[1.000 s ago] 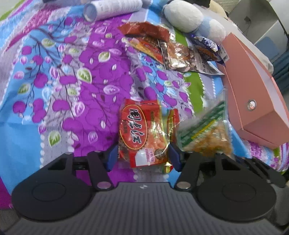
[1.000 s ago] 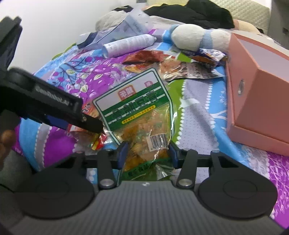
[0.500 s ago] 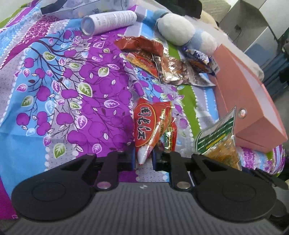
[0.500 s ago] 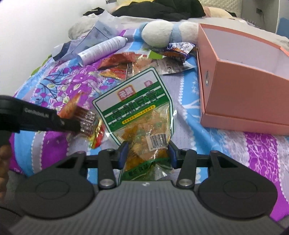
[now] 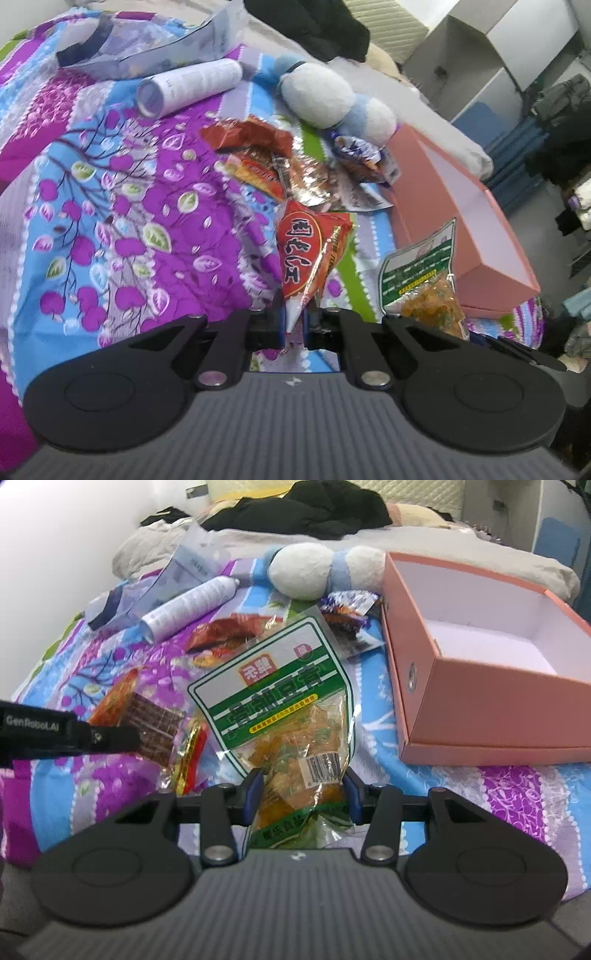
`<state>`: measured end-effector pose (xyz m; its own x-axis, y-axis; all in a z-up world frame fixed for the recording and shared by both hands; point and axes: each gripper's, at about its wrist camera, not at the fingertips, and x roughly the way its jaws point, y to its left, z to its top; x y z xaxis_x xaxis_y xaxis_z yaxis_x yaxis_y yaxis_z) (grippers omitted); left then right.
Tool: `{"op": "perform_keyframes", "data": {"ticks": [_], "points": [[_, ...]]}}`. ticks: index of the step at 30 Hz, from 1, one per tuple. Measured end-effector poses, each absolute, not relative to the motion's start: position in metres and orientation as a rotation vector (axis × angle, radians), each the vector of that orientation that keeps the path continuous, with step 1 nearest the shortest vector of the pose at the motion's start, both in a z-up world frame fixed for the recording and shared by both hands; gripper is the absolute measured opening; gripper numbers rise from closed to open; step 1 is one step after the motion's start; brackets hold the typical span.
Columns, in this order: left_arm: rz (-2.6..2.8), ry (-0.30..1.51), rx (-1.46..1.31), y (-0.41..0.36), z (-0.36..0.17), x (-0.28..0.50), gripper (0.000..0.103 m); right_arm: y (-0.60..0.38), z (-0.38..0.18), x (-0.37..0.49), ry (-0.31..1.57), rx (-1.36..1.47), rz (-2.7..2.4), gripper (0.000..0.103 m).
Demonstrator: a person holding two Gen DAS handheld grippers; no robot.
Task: Organize snacks
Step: 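Carry the red foil packet and green-labelled packet over the pink box with both grippers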
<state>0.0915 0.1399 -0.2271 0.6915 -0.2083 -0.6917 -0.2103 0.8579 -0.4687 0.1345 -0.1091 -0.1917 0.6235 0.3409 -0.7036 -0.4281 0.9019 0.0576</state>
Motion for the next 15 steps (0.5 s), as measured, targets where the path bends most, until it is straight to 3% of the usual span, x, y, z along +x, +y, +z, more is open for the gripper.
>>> {"op": "perform_keyframes", "data": {"ticks": [15], "points": [[-0.045,0.747,-0.498,0.129,-0.176,0.091,0.009,-0.127,-0.146,0.119,0.674,-0.045,0.375,0.048]]}}
